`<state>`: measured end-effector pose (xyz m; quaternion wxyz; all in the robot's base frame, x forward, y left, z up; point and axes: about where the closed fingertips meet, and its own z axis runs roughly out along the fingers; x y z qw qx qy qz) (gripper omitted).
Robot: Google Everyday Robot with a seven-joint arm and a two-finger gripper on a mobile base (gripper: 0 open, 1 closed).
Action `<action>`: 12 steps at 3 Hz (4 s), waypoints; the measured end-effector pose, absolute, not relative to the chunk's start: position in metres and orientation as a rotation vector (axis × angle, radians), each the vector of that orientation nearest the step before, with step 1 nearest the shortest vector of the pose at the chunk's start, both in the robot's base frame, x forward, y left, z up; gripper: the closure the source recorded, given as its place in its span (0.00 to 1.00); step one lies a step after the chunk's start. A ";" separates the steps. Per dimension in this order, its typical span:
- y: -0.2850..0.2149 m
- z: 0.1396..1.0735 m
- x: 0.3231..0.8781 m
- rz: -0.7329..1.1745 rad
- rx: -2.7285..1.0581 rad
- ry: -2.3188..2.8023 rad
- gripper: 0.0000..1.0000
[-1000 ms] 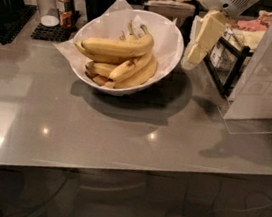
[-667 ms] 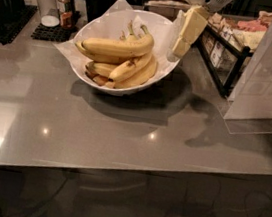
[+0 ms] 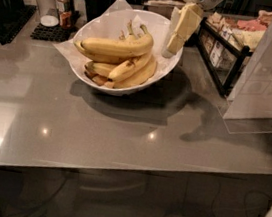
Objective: Pick banana from white bowl
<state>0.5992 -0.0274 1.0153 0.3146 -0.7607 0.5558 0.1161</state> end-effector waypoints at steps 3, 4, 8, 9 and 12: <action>0.063 0.959 0.631 0.634 -2.112 1.314 0.00; 0.058 0.942 0.626 0.705 -2.090 1.373 0.00; 0.071 0.941 0.637 0.688 -2.054 1.366 0.88; 0.074 0.946 0.640 0.674 -2.040 1.351 1.00; 0.031 1.055 0.585 0.645 -1.853 0.967 1.00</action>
Offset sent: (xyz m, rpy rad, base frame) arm 0.0406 0.1097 -0.0499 0.0733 0.1958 0.3130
